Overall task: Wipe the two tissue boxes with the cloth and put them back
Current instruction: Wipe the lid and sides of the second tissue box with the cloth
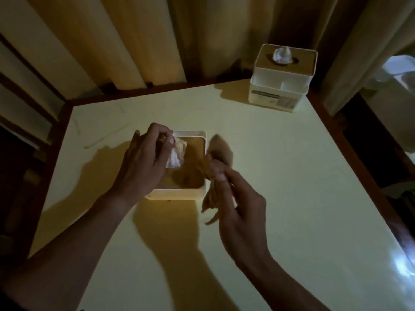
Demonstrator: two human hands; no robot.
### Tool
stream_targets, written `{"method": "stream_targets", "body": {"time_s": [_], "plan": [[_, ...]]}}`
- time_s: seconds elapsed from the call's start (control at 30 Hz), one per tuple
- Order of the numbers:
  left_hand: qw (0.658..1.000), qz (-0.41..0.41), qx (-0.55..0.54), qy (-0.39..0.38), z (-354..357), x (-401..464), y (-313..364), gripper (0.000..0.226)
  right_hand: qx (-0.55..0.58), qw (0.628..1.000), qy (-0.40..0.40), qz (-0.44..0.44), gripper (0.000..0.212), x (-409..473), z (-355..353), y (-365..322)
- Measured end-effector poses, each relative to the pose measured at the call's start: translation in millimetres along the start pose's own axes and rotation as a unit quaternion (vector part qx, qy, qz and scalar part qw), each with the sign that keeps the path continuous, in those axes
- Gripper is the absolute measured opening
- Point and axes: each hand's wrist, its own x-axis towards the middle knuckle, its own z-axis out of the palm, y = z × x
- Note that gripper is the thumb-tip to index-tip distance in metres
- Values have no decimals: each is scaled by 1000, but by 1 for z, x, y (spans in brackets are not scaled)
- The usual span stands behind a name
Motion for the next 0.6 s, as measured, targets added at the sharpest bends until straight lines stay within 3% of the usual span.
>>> {"method": "stream_targets", "body": {"time_s": [0.1,0.2,0.27,0.37,0.53,0.6], "plan": [[1000,6,24,3,4,1,5,9,119,981,82,133,36,11,-1,10],[999,4,35,5,7,1,5,7,112,970,119,182,34,19,0,24],[999,5,44,6,9,2,1,15,122,976,43,176,34,16,5,22],[995,20,95,-17,11,5,-5,30,135,963,-164,163,54,7,23,15],[994,17,101,-28,12,8,-8,37,186,939,-212,198,67,55,32,31],[994,19,102,-25,13,9,-11,36,161,936,-225,216,85,83,33,32]]}}
